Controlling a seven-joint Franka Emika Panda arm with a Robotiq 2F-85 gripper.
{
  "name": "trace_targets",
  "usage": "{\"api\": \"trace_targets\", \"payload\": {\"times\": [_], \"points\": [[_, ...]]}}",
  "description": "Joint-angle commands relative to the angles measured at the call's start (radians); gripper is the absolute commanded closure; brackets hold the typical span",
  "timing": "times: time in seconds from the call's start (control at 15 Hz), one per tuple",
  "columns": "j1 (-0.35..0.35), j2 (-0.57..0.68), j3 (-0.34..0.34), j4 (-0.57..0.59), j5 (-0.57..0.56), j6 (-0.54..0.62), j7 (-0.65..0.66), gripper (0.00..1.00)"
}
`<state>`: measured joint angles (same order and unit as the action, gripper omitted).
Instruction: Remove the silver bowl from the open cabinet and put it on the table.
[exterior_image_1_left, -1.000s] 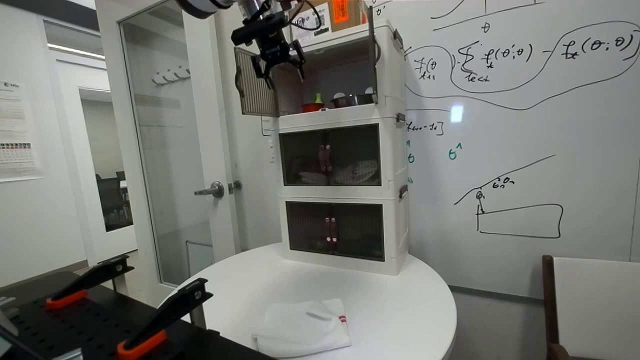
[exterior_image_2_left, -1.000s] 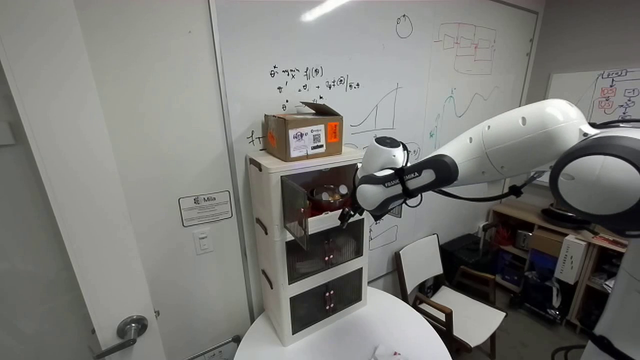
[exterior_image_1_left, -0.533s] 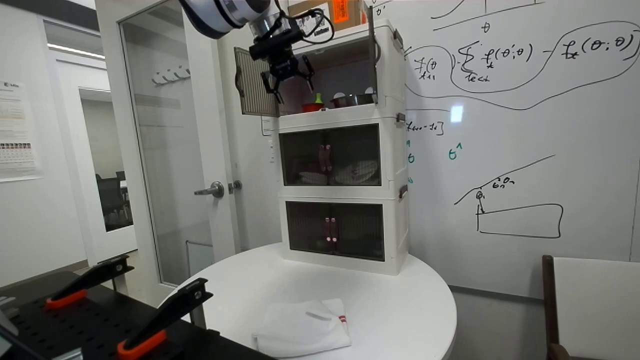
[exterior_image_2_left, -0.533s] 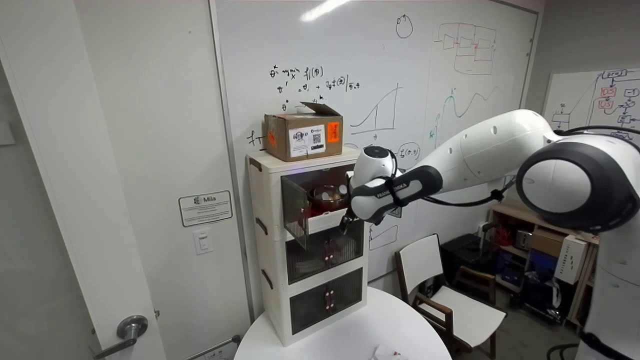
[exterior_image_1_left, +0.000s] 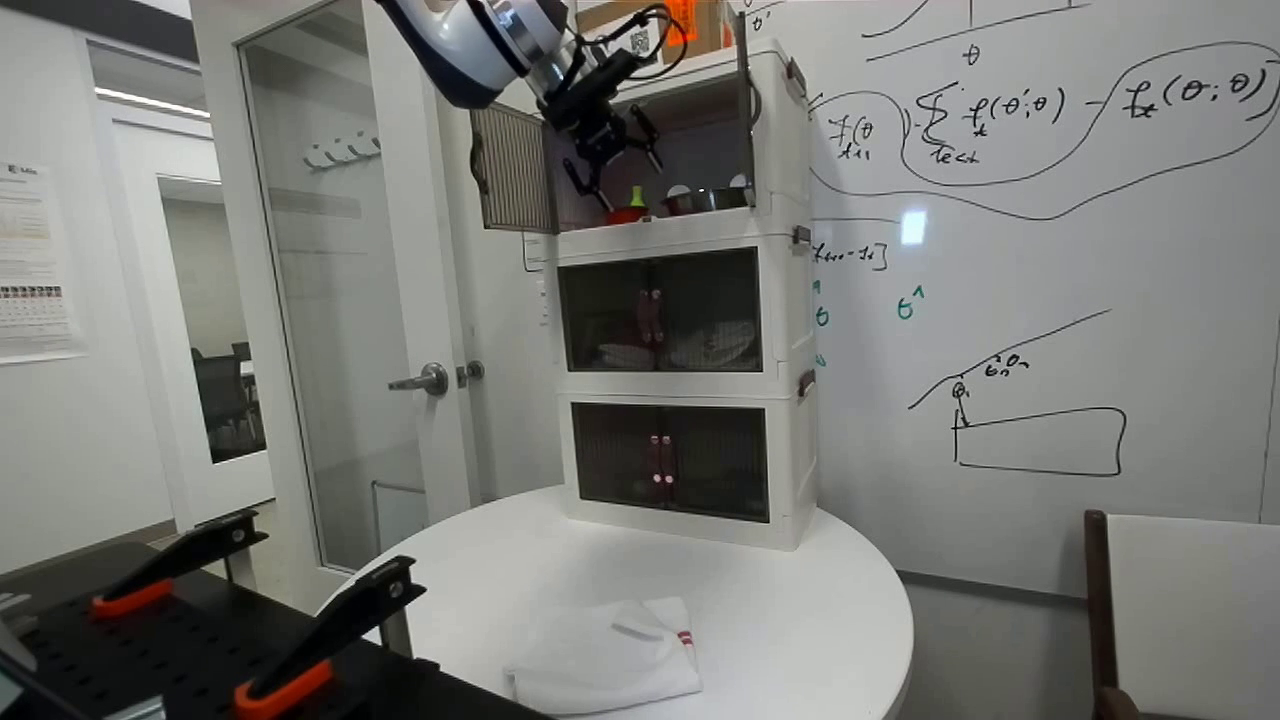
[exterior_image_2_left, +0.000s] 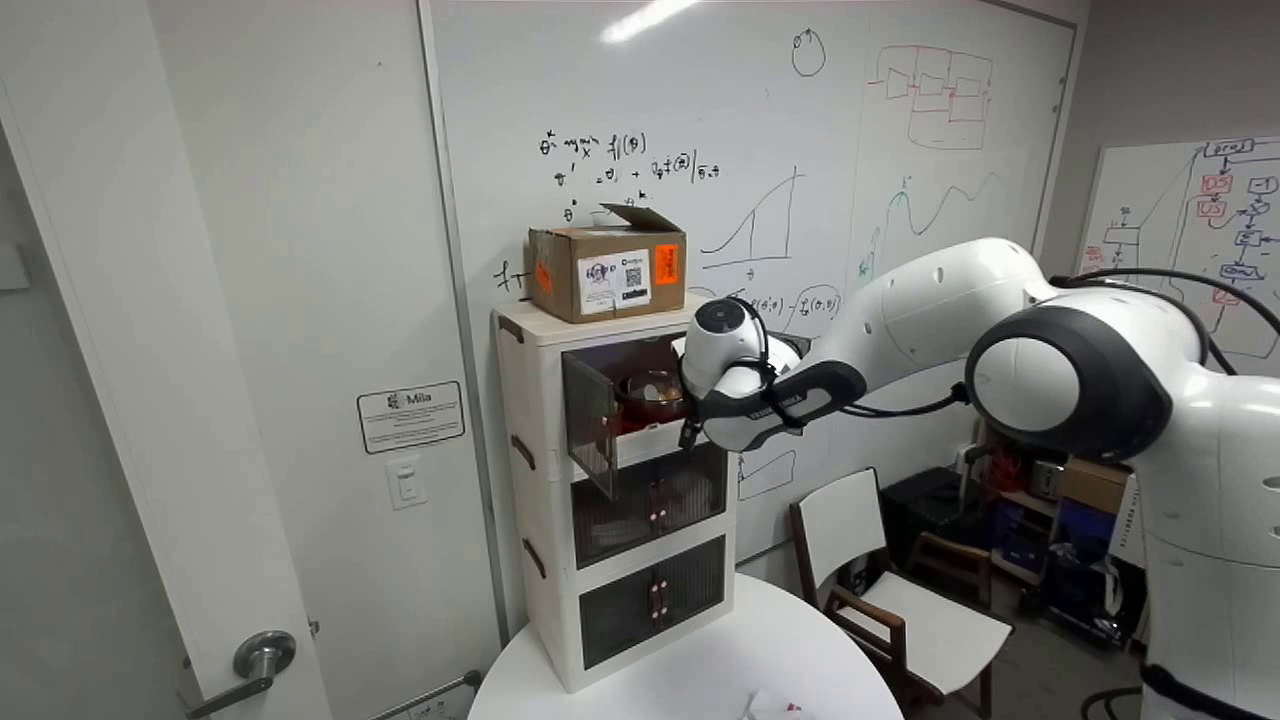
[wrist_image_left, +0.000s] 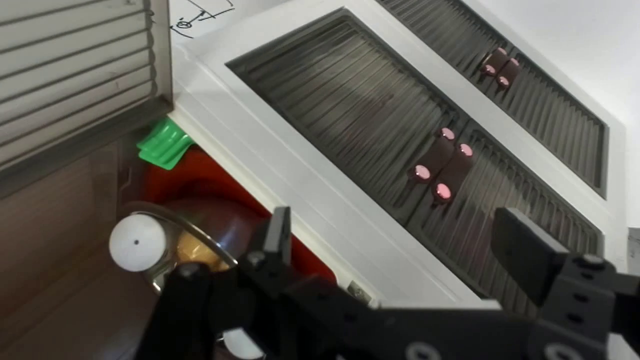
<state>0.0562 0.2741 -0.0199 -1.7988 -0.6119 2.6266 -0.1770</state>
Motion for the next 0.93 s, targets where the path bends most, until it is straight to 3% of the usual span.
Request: {"api": "trace_targets", "payload": {"times": [0.0,0.4,0.47,0.87], "points": [[0.037,0.074,-0.036,0.093,-0.105,0.018,0.078,0.0],[0.047,0.127,-0.055,0.156,-0.173,0.013,0.204,0.0],[0.032,0.095,-0.032,0.111,-0.139,0.001,0.15,0.0],[0.034,0.109,-0.038,0.13,-0.14,0.001,0.169,0.0]]}}
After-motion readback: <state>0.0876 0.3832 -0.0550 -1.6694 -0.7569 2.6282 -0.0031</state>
